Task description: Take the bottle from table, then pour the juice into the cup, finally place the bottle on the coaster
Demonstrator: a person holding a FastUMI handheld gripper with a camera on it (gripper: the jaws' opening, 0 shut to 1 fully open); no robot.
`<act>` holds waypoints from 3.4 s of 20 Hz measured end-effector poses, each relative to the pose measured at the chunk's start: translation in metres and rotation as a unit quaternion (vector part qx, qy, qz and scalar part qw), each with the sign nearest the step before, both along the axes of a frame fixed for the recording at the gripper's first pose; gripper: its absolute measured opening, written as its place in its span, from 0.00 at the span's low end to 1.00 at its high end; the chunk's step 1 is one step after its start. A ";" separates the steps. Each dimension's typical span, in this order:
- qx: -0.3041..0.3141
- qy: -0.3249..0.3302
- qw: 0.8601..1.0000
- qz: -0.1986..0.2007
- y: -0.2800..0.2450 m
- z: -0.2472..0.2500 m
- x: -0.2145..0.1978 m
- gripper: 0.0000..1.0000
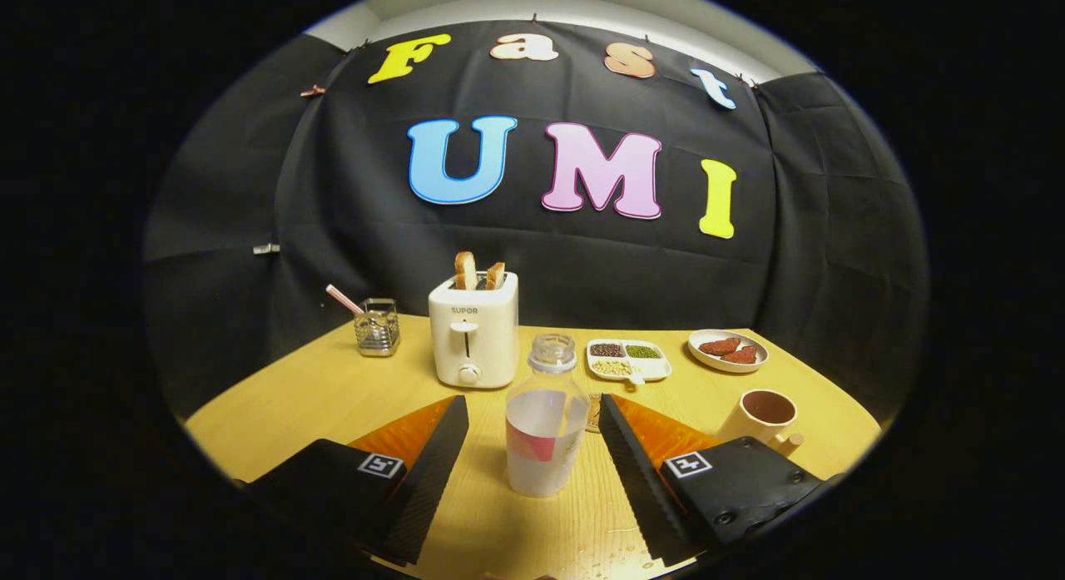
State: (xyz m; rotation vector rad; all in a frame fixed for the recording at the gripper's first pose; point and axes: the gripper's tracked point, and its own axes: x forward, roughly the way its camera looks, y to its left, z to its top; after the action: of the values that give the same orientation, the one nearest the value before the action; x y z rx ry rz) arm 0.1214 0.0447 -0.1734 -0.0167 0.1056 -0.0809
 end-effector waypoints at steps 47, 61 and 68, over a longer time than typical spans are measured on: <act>0.205 0.025 0.976 0.066 -0.033 -0.016 0.044 0.71; 0.568 0.016 0.822 -0.037 -0.123 0.014 0.023 0.71; 0.678 0.014 0.733 -0.059 -0.129 0.000 0.028 0.71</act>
State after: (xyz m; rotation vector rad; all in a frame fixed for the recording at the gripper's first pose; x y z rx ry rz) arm 0.1496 -0.0840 -0.1739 1.4792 0.1777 -0.1158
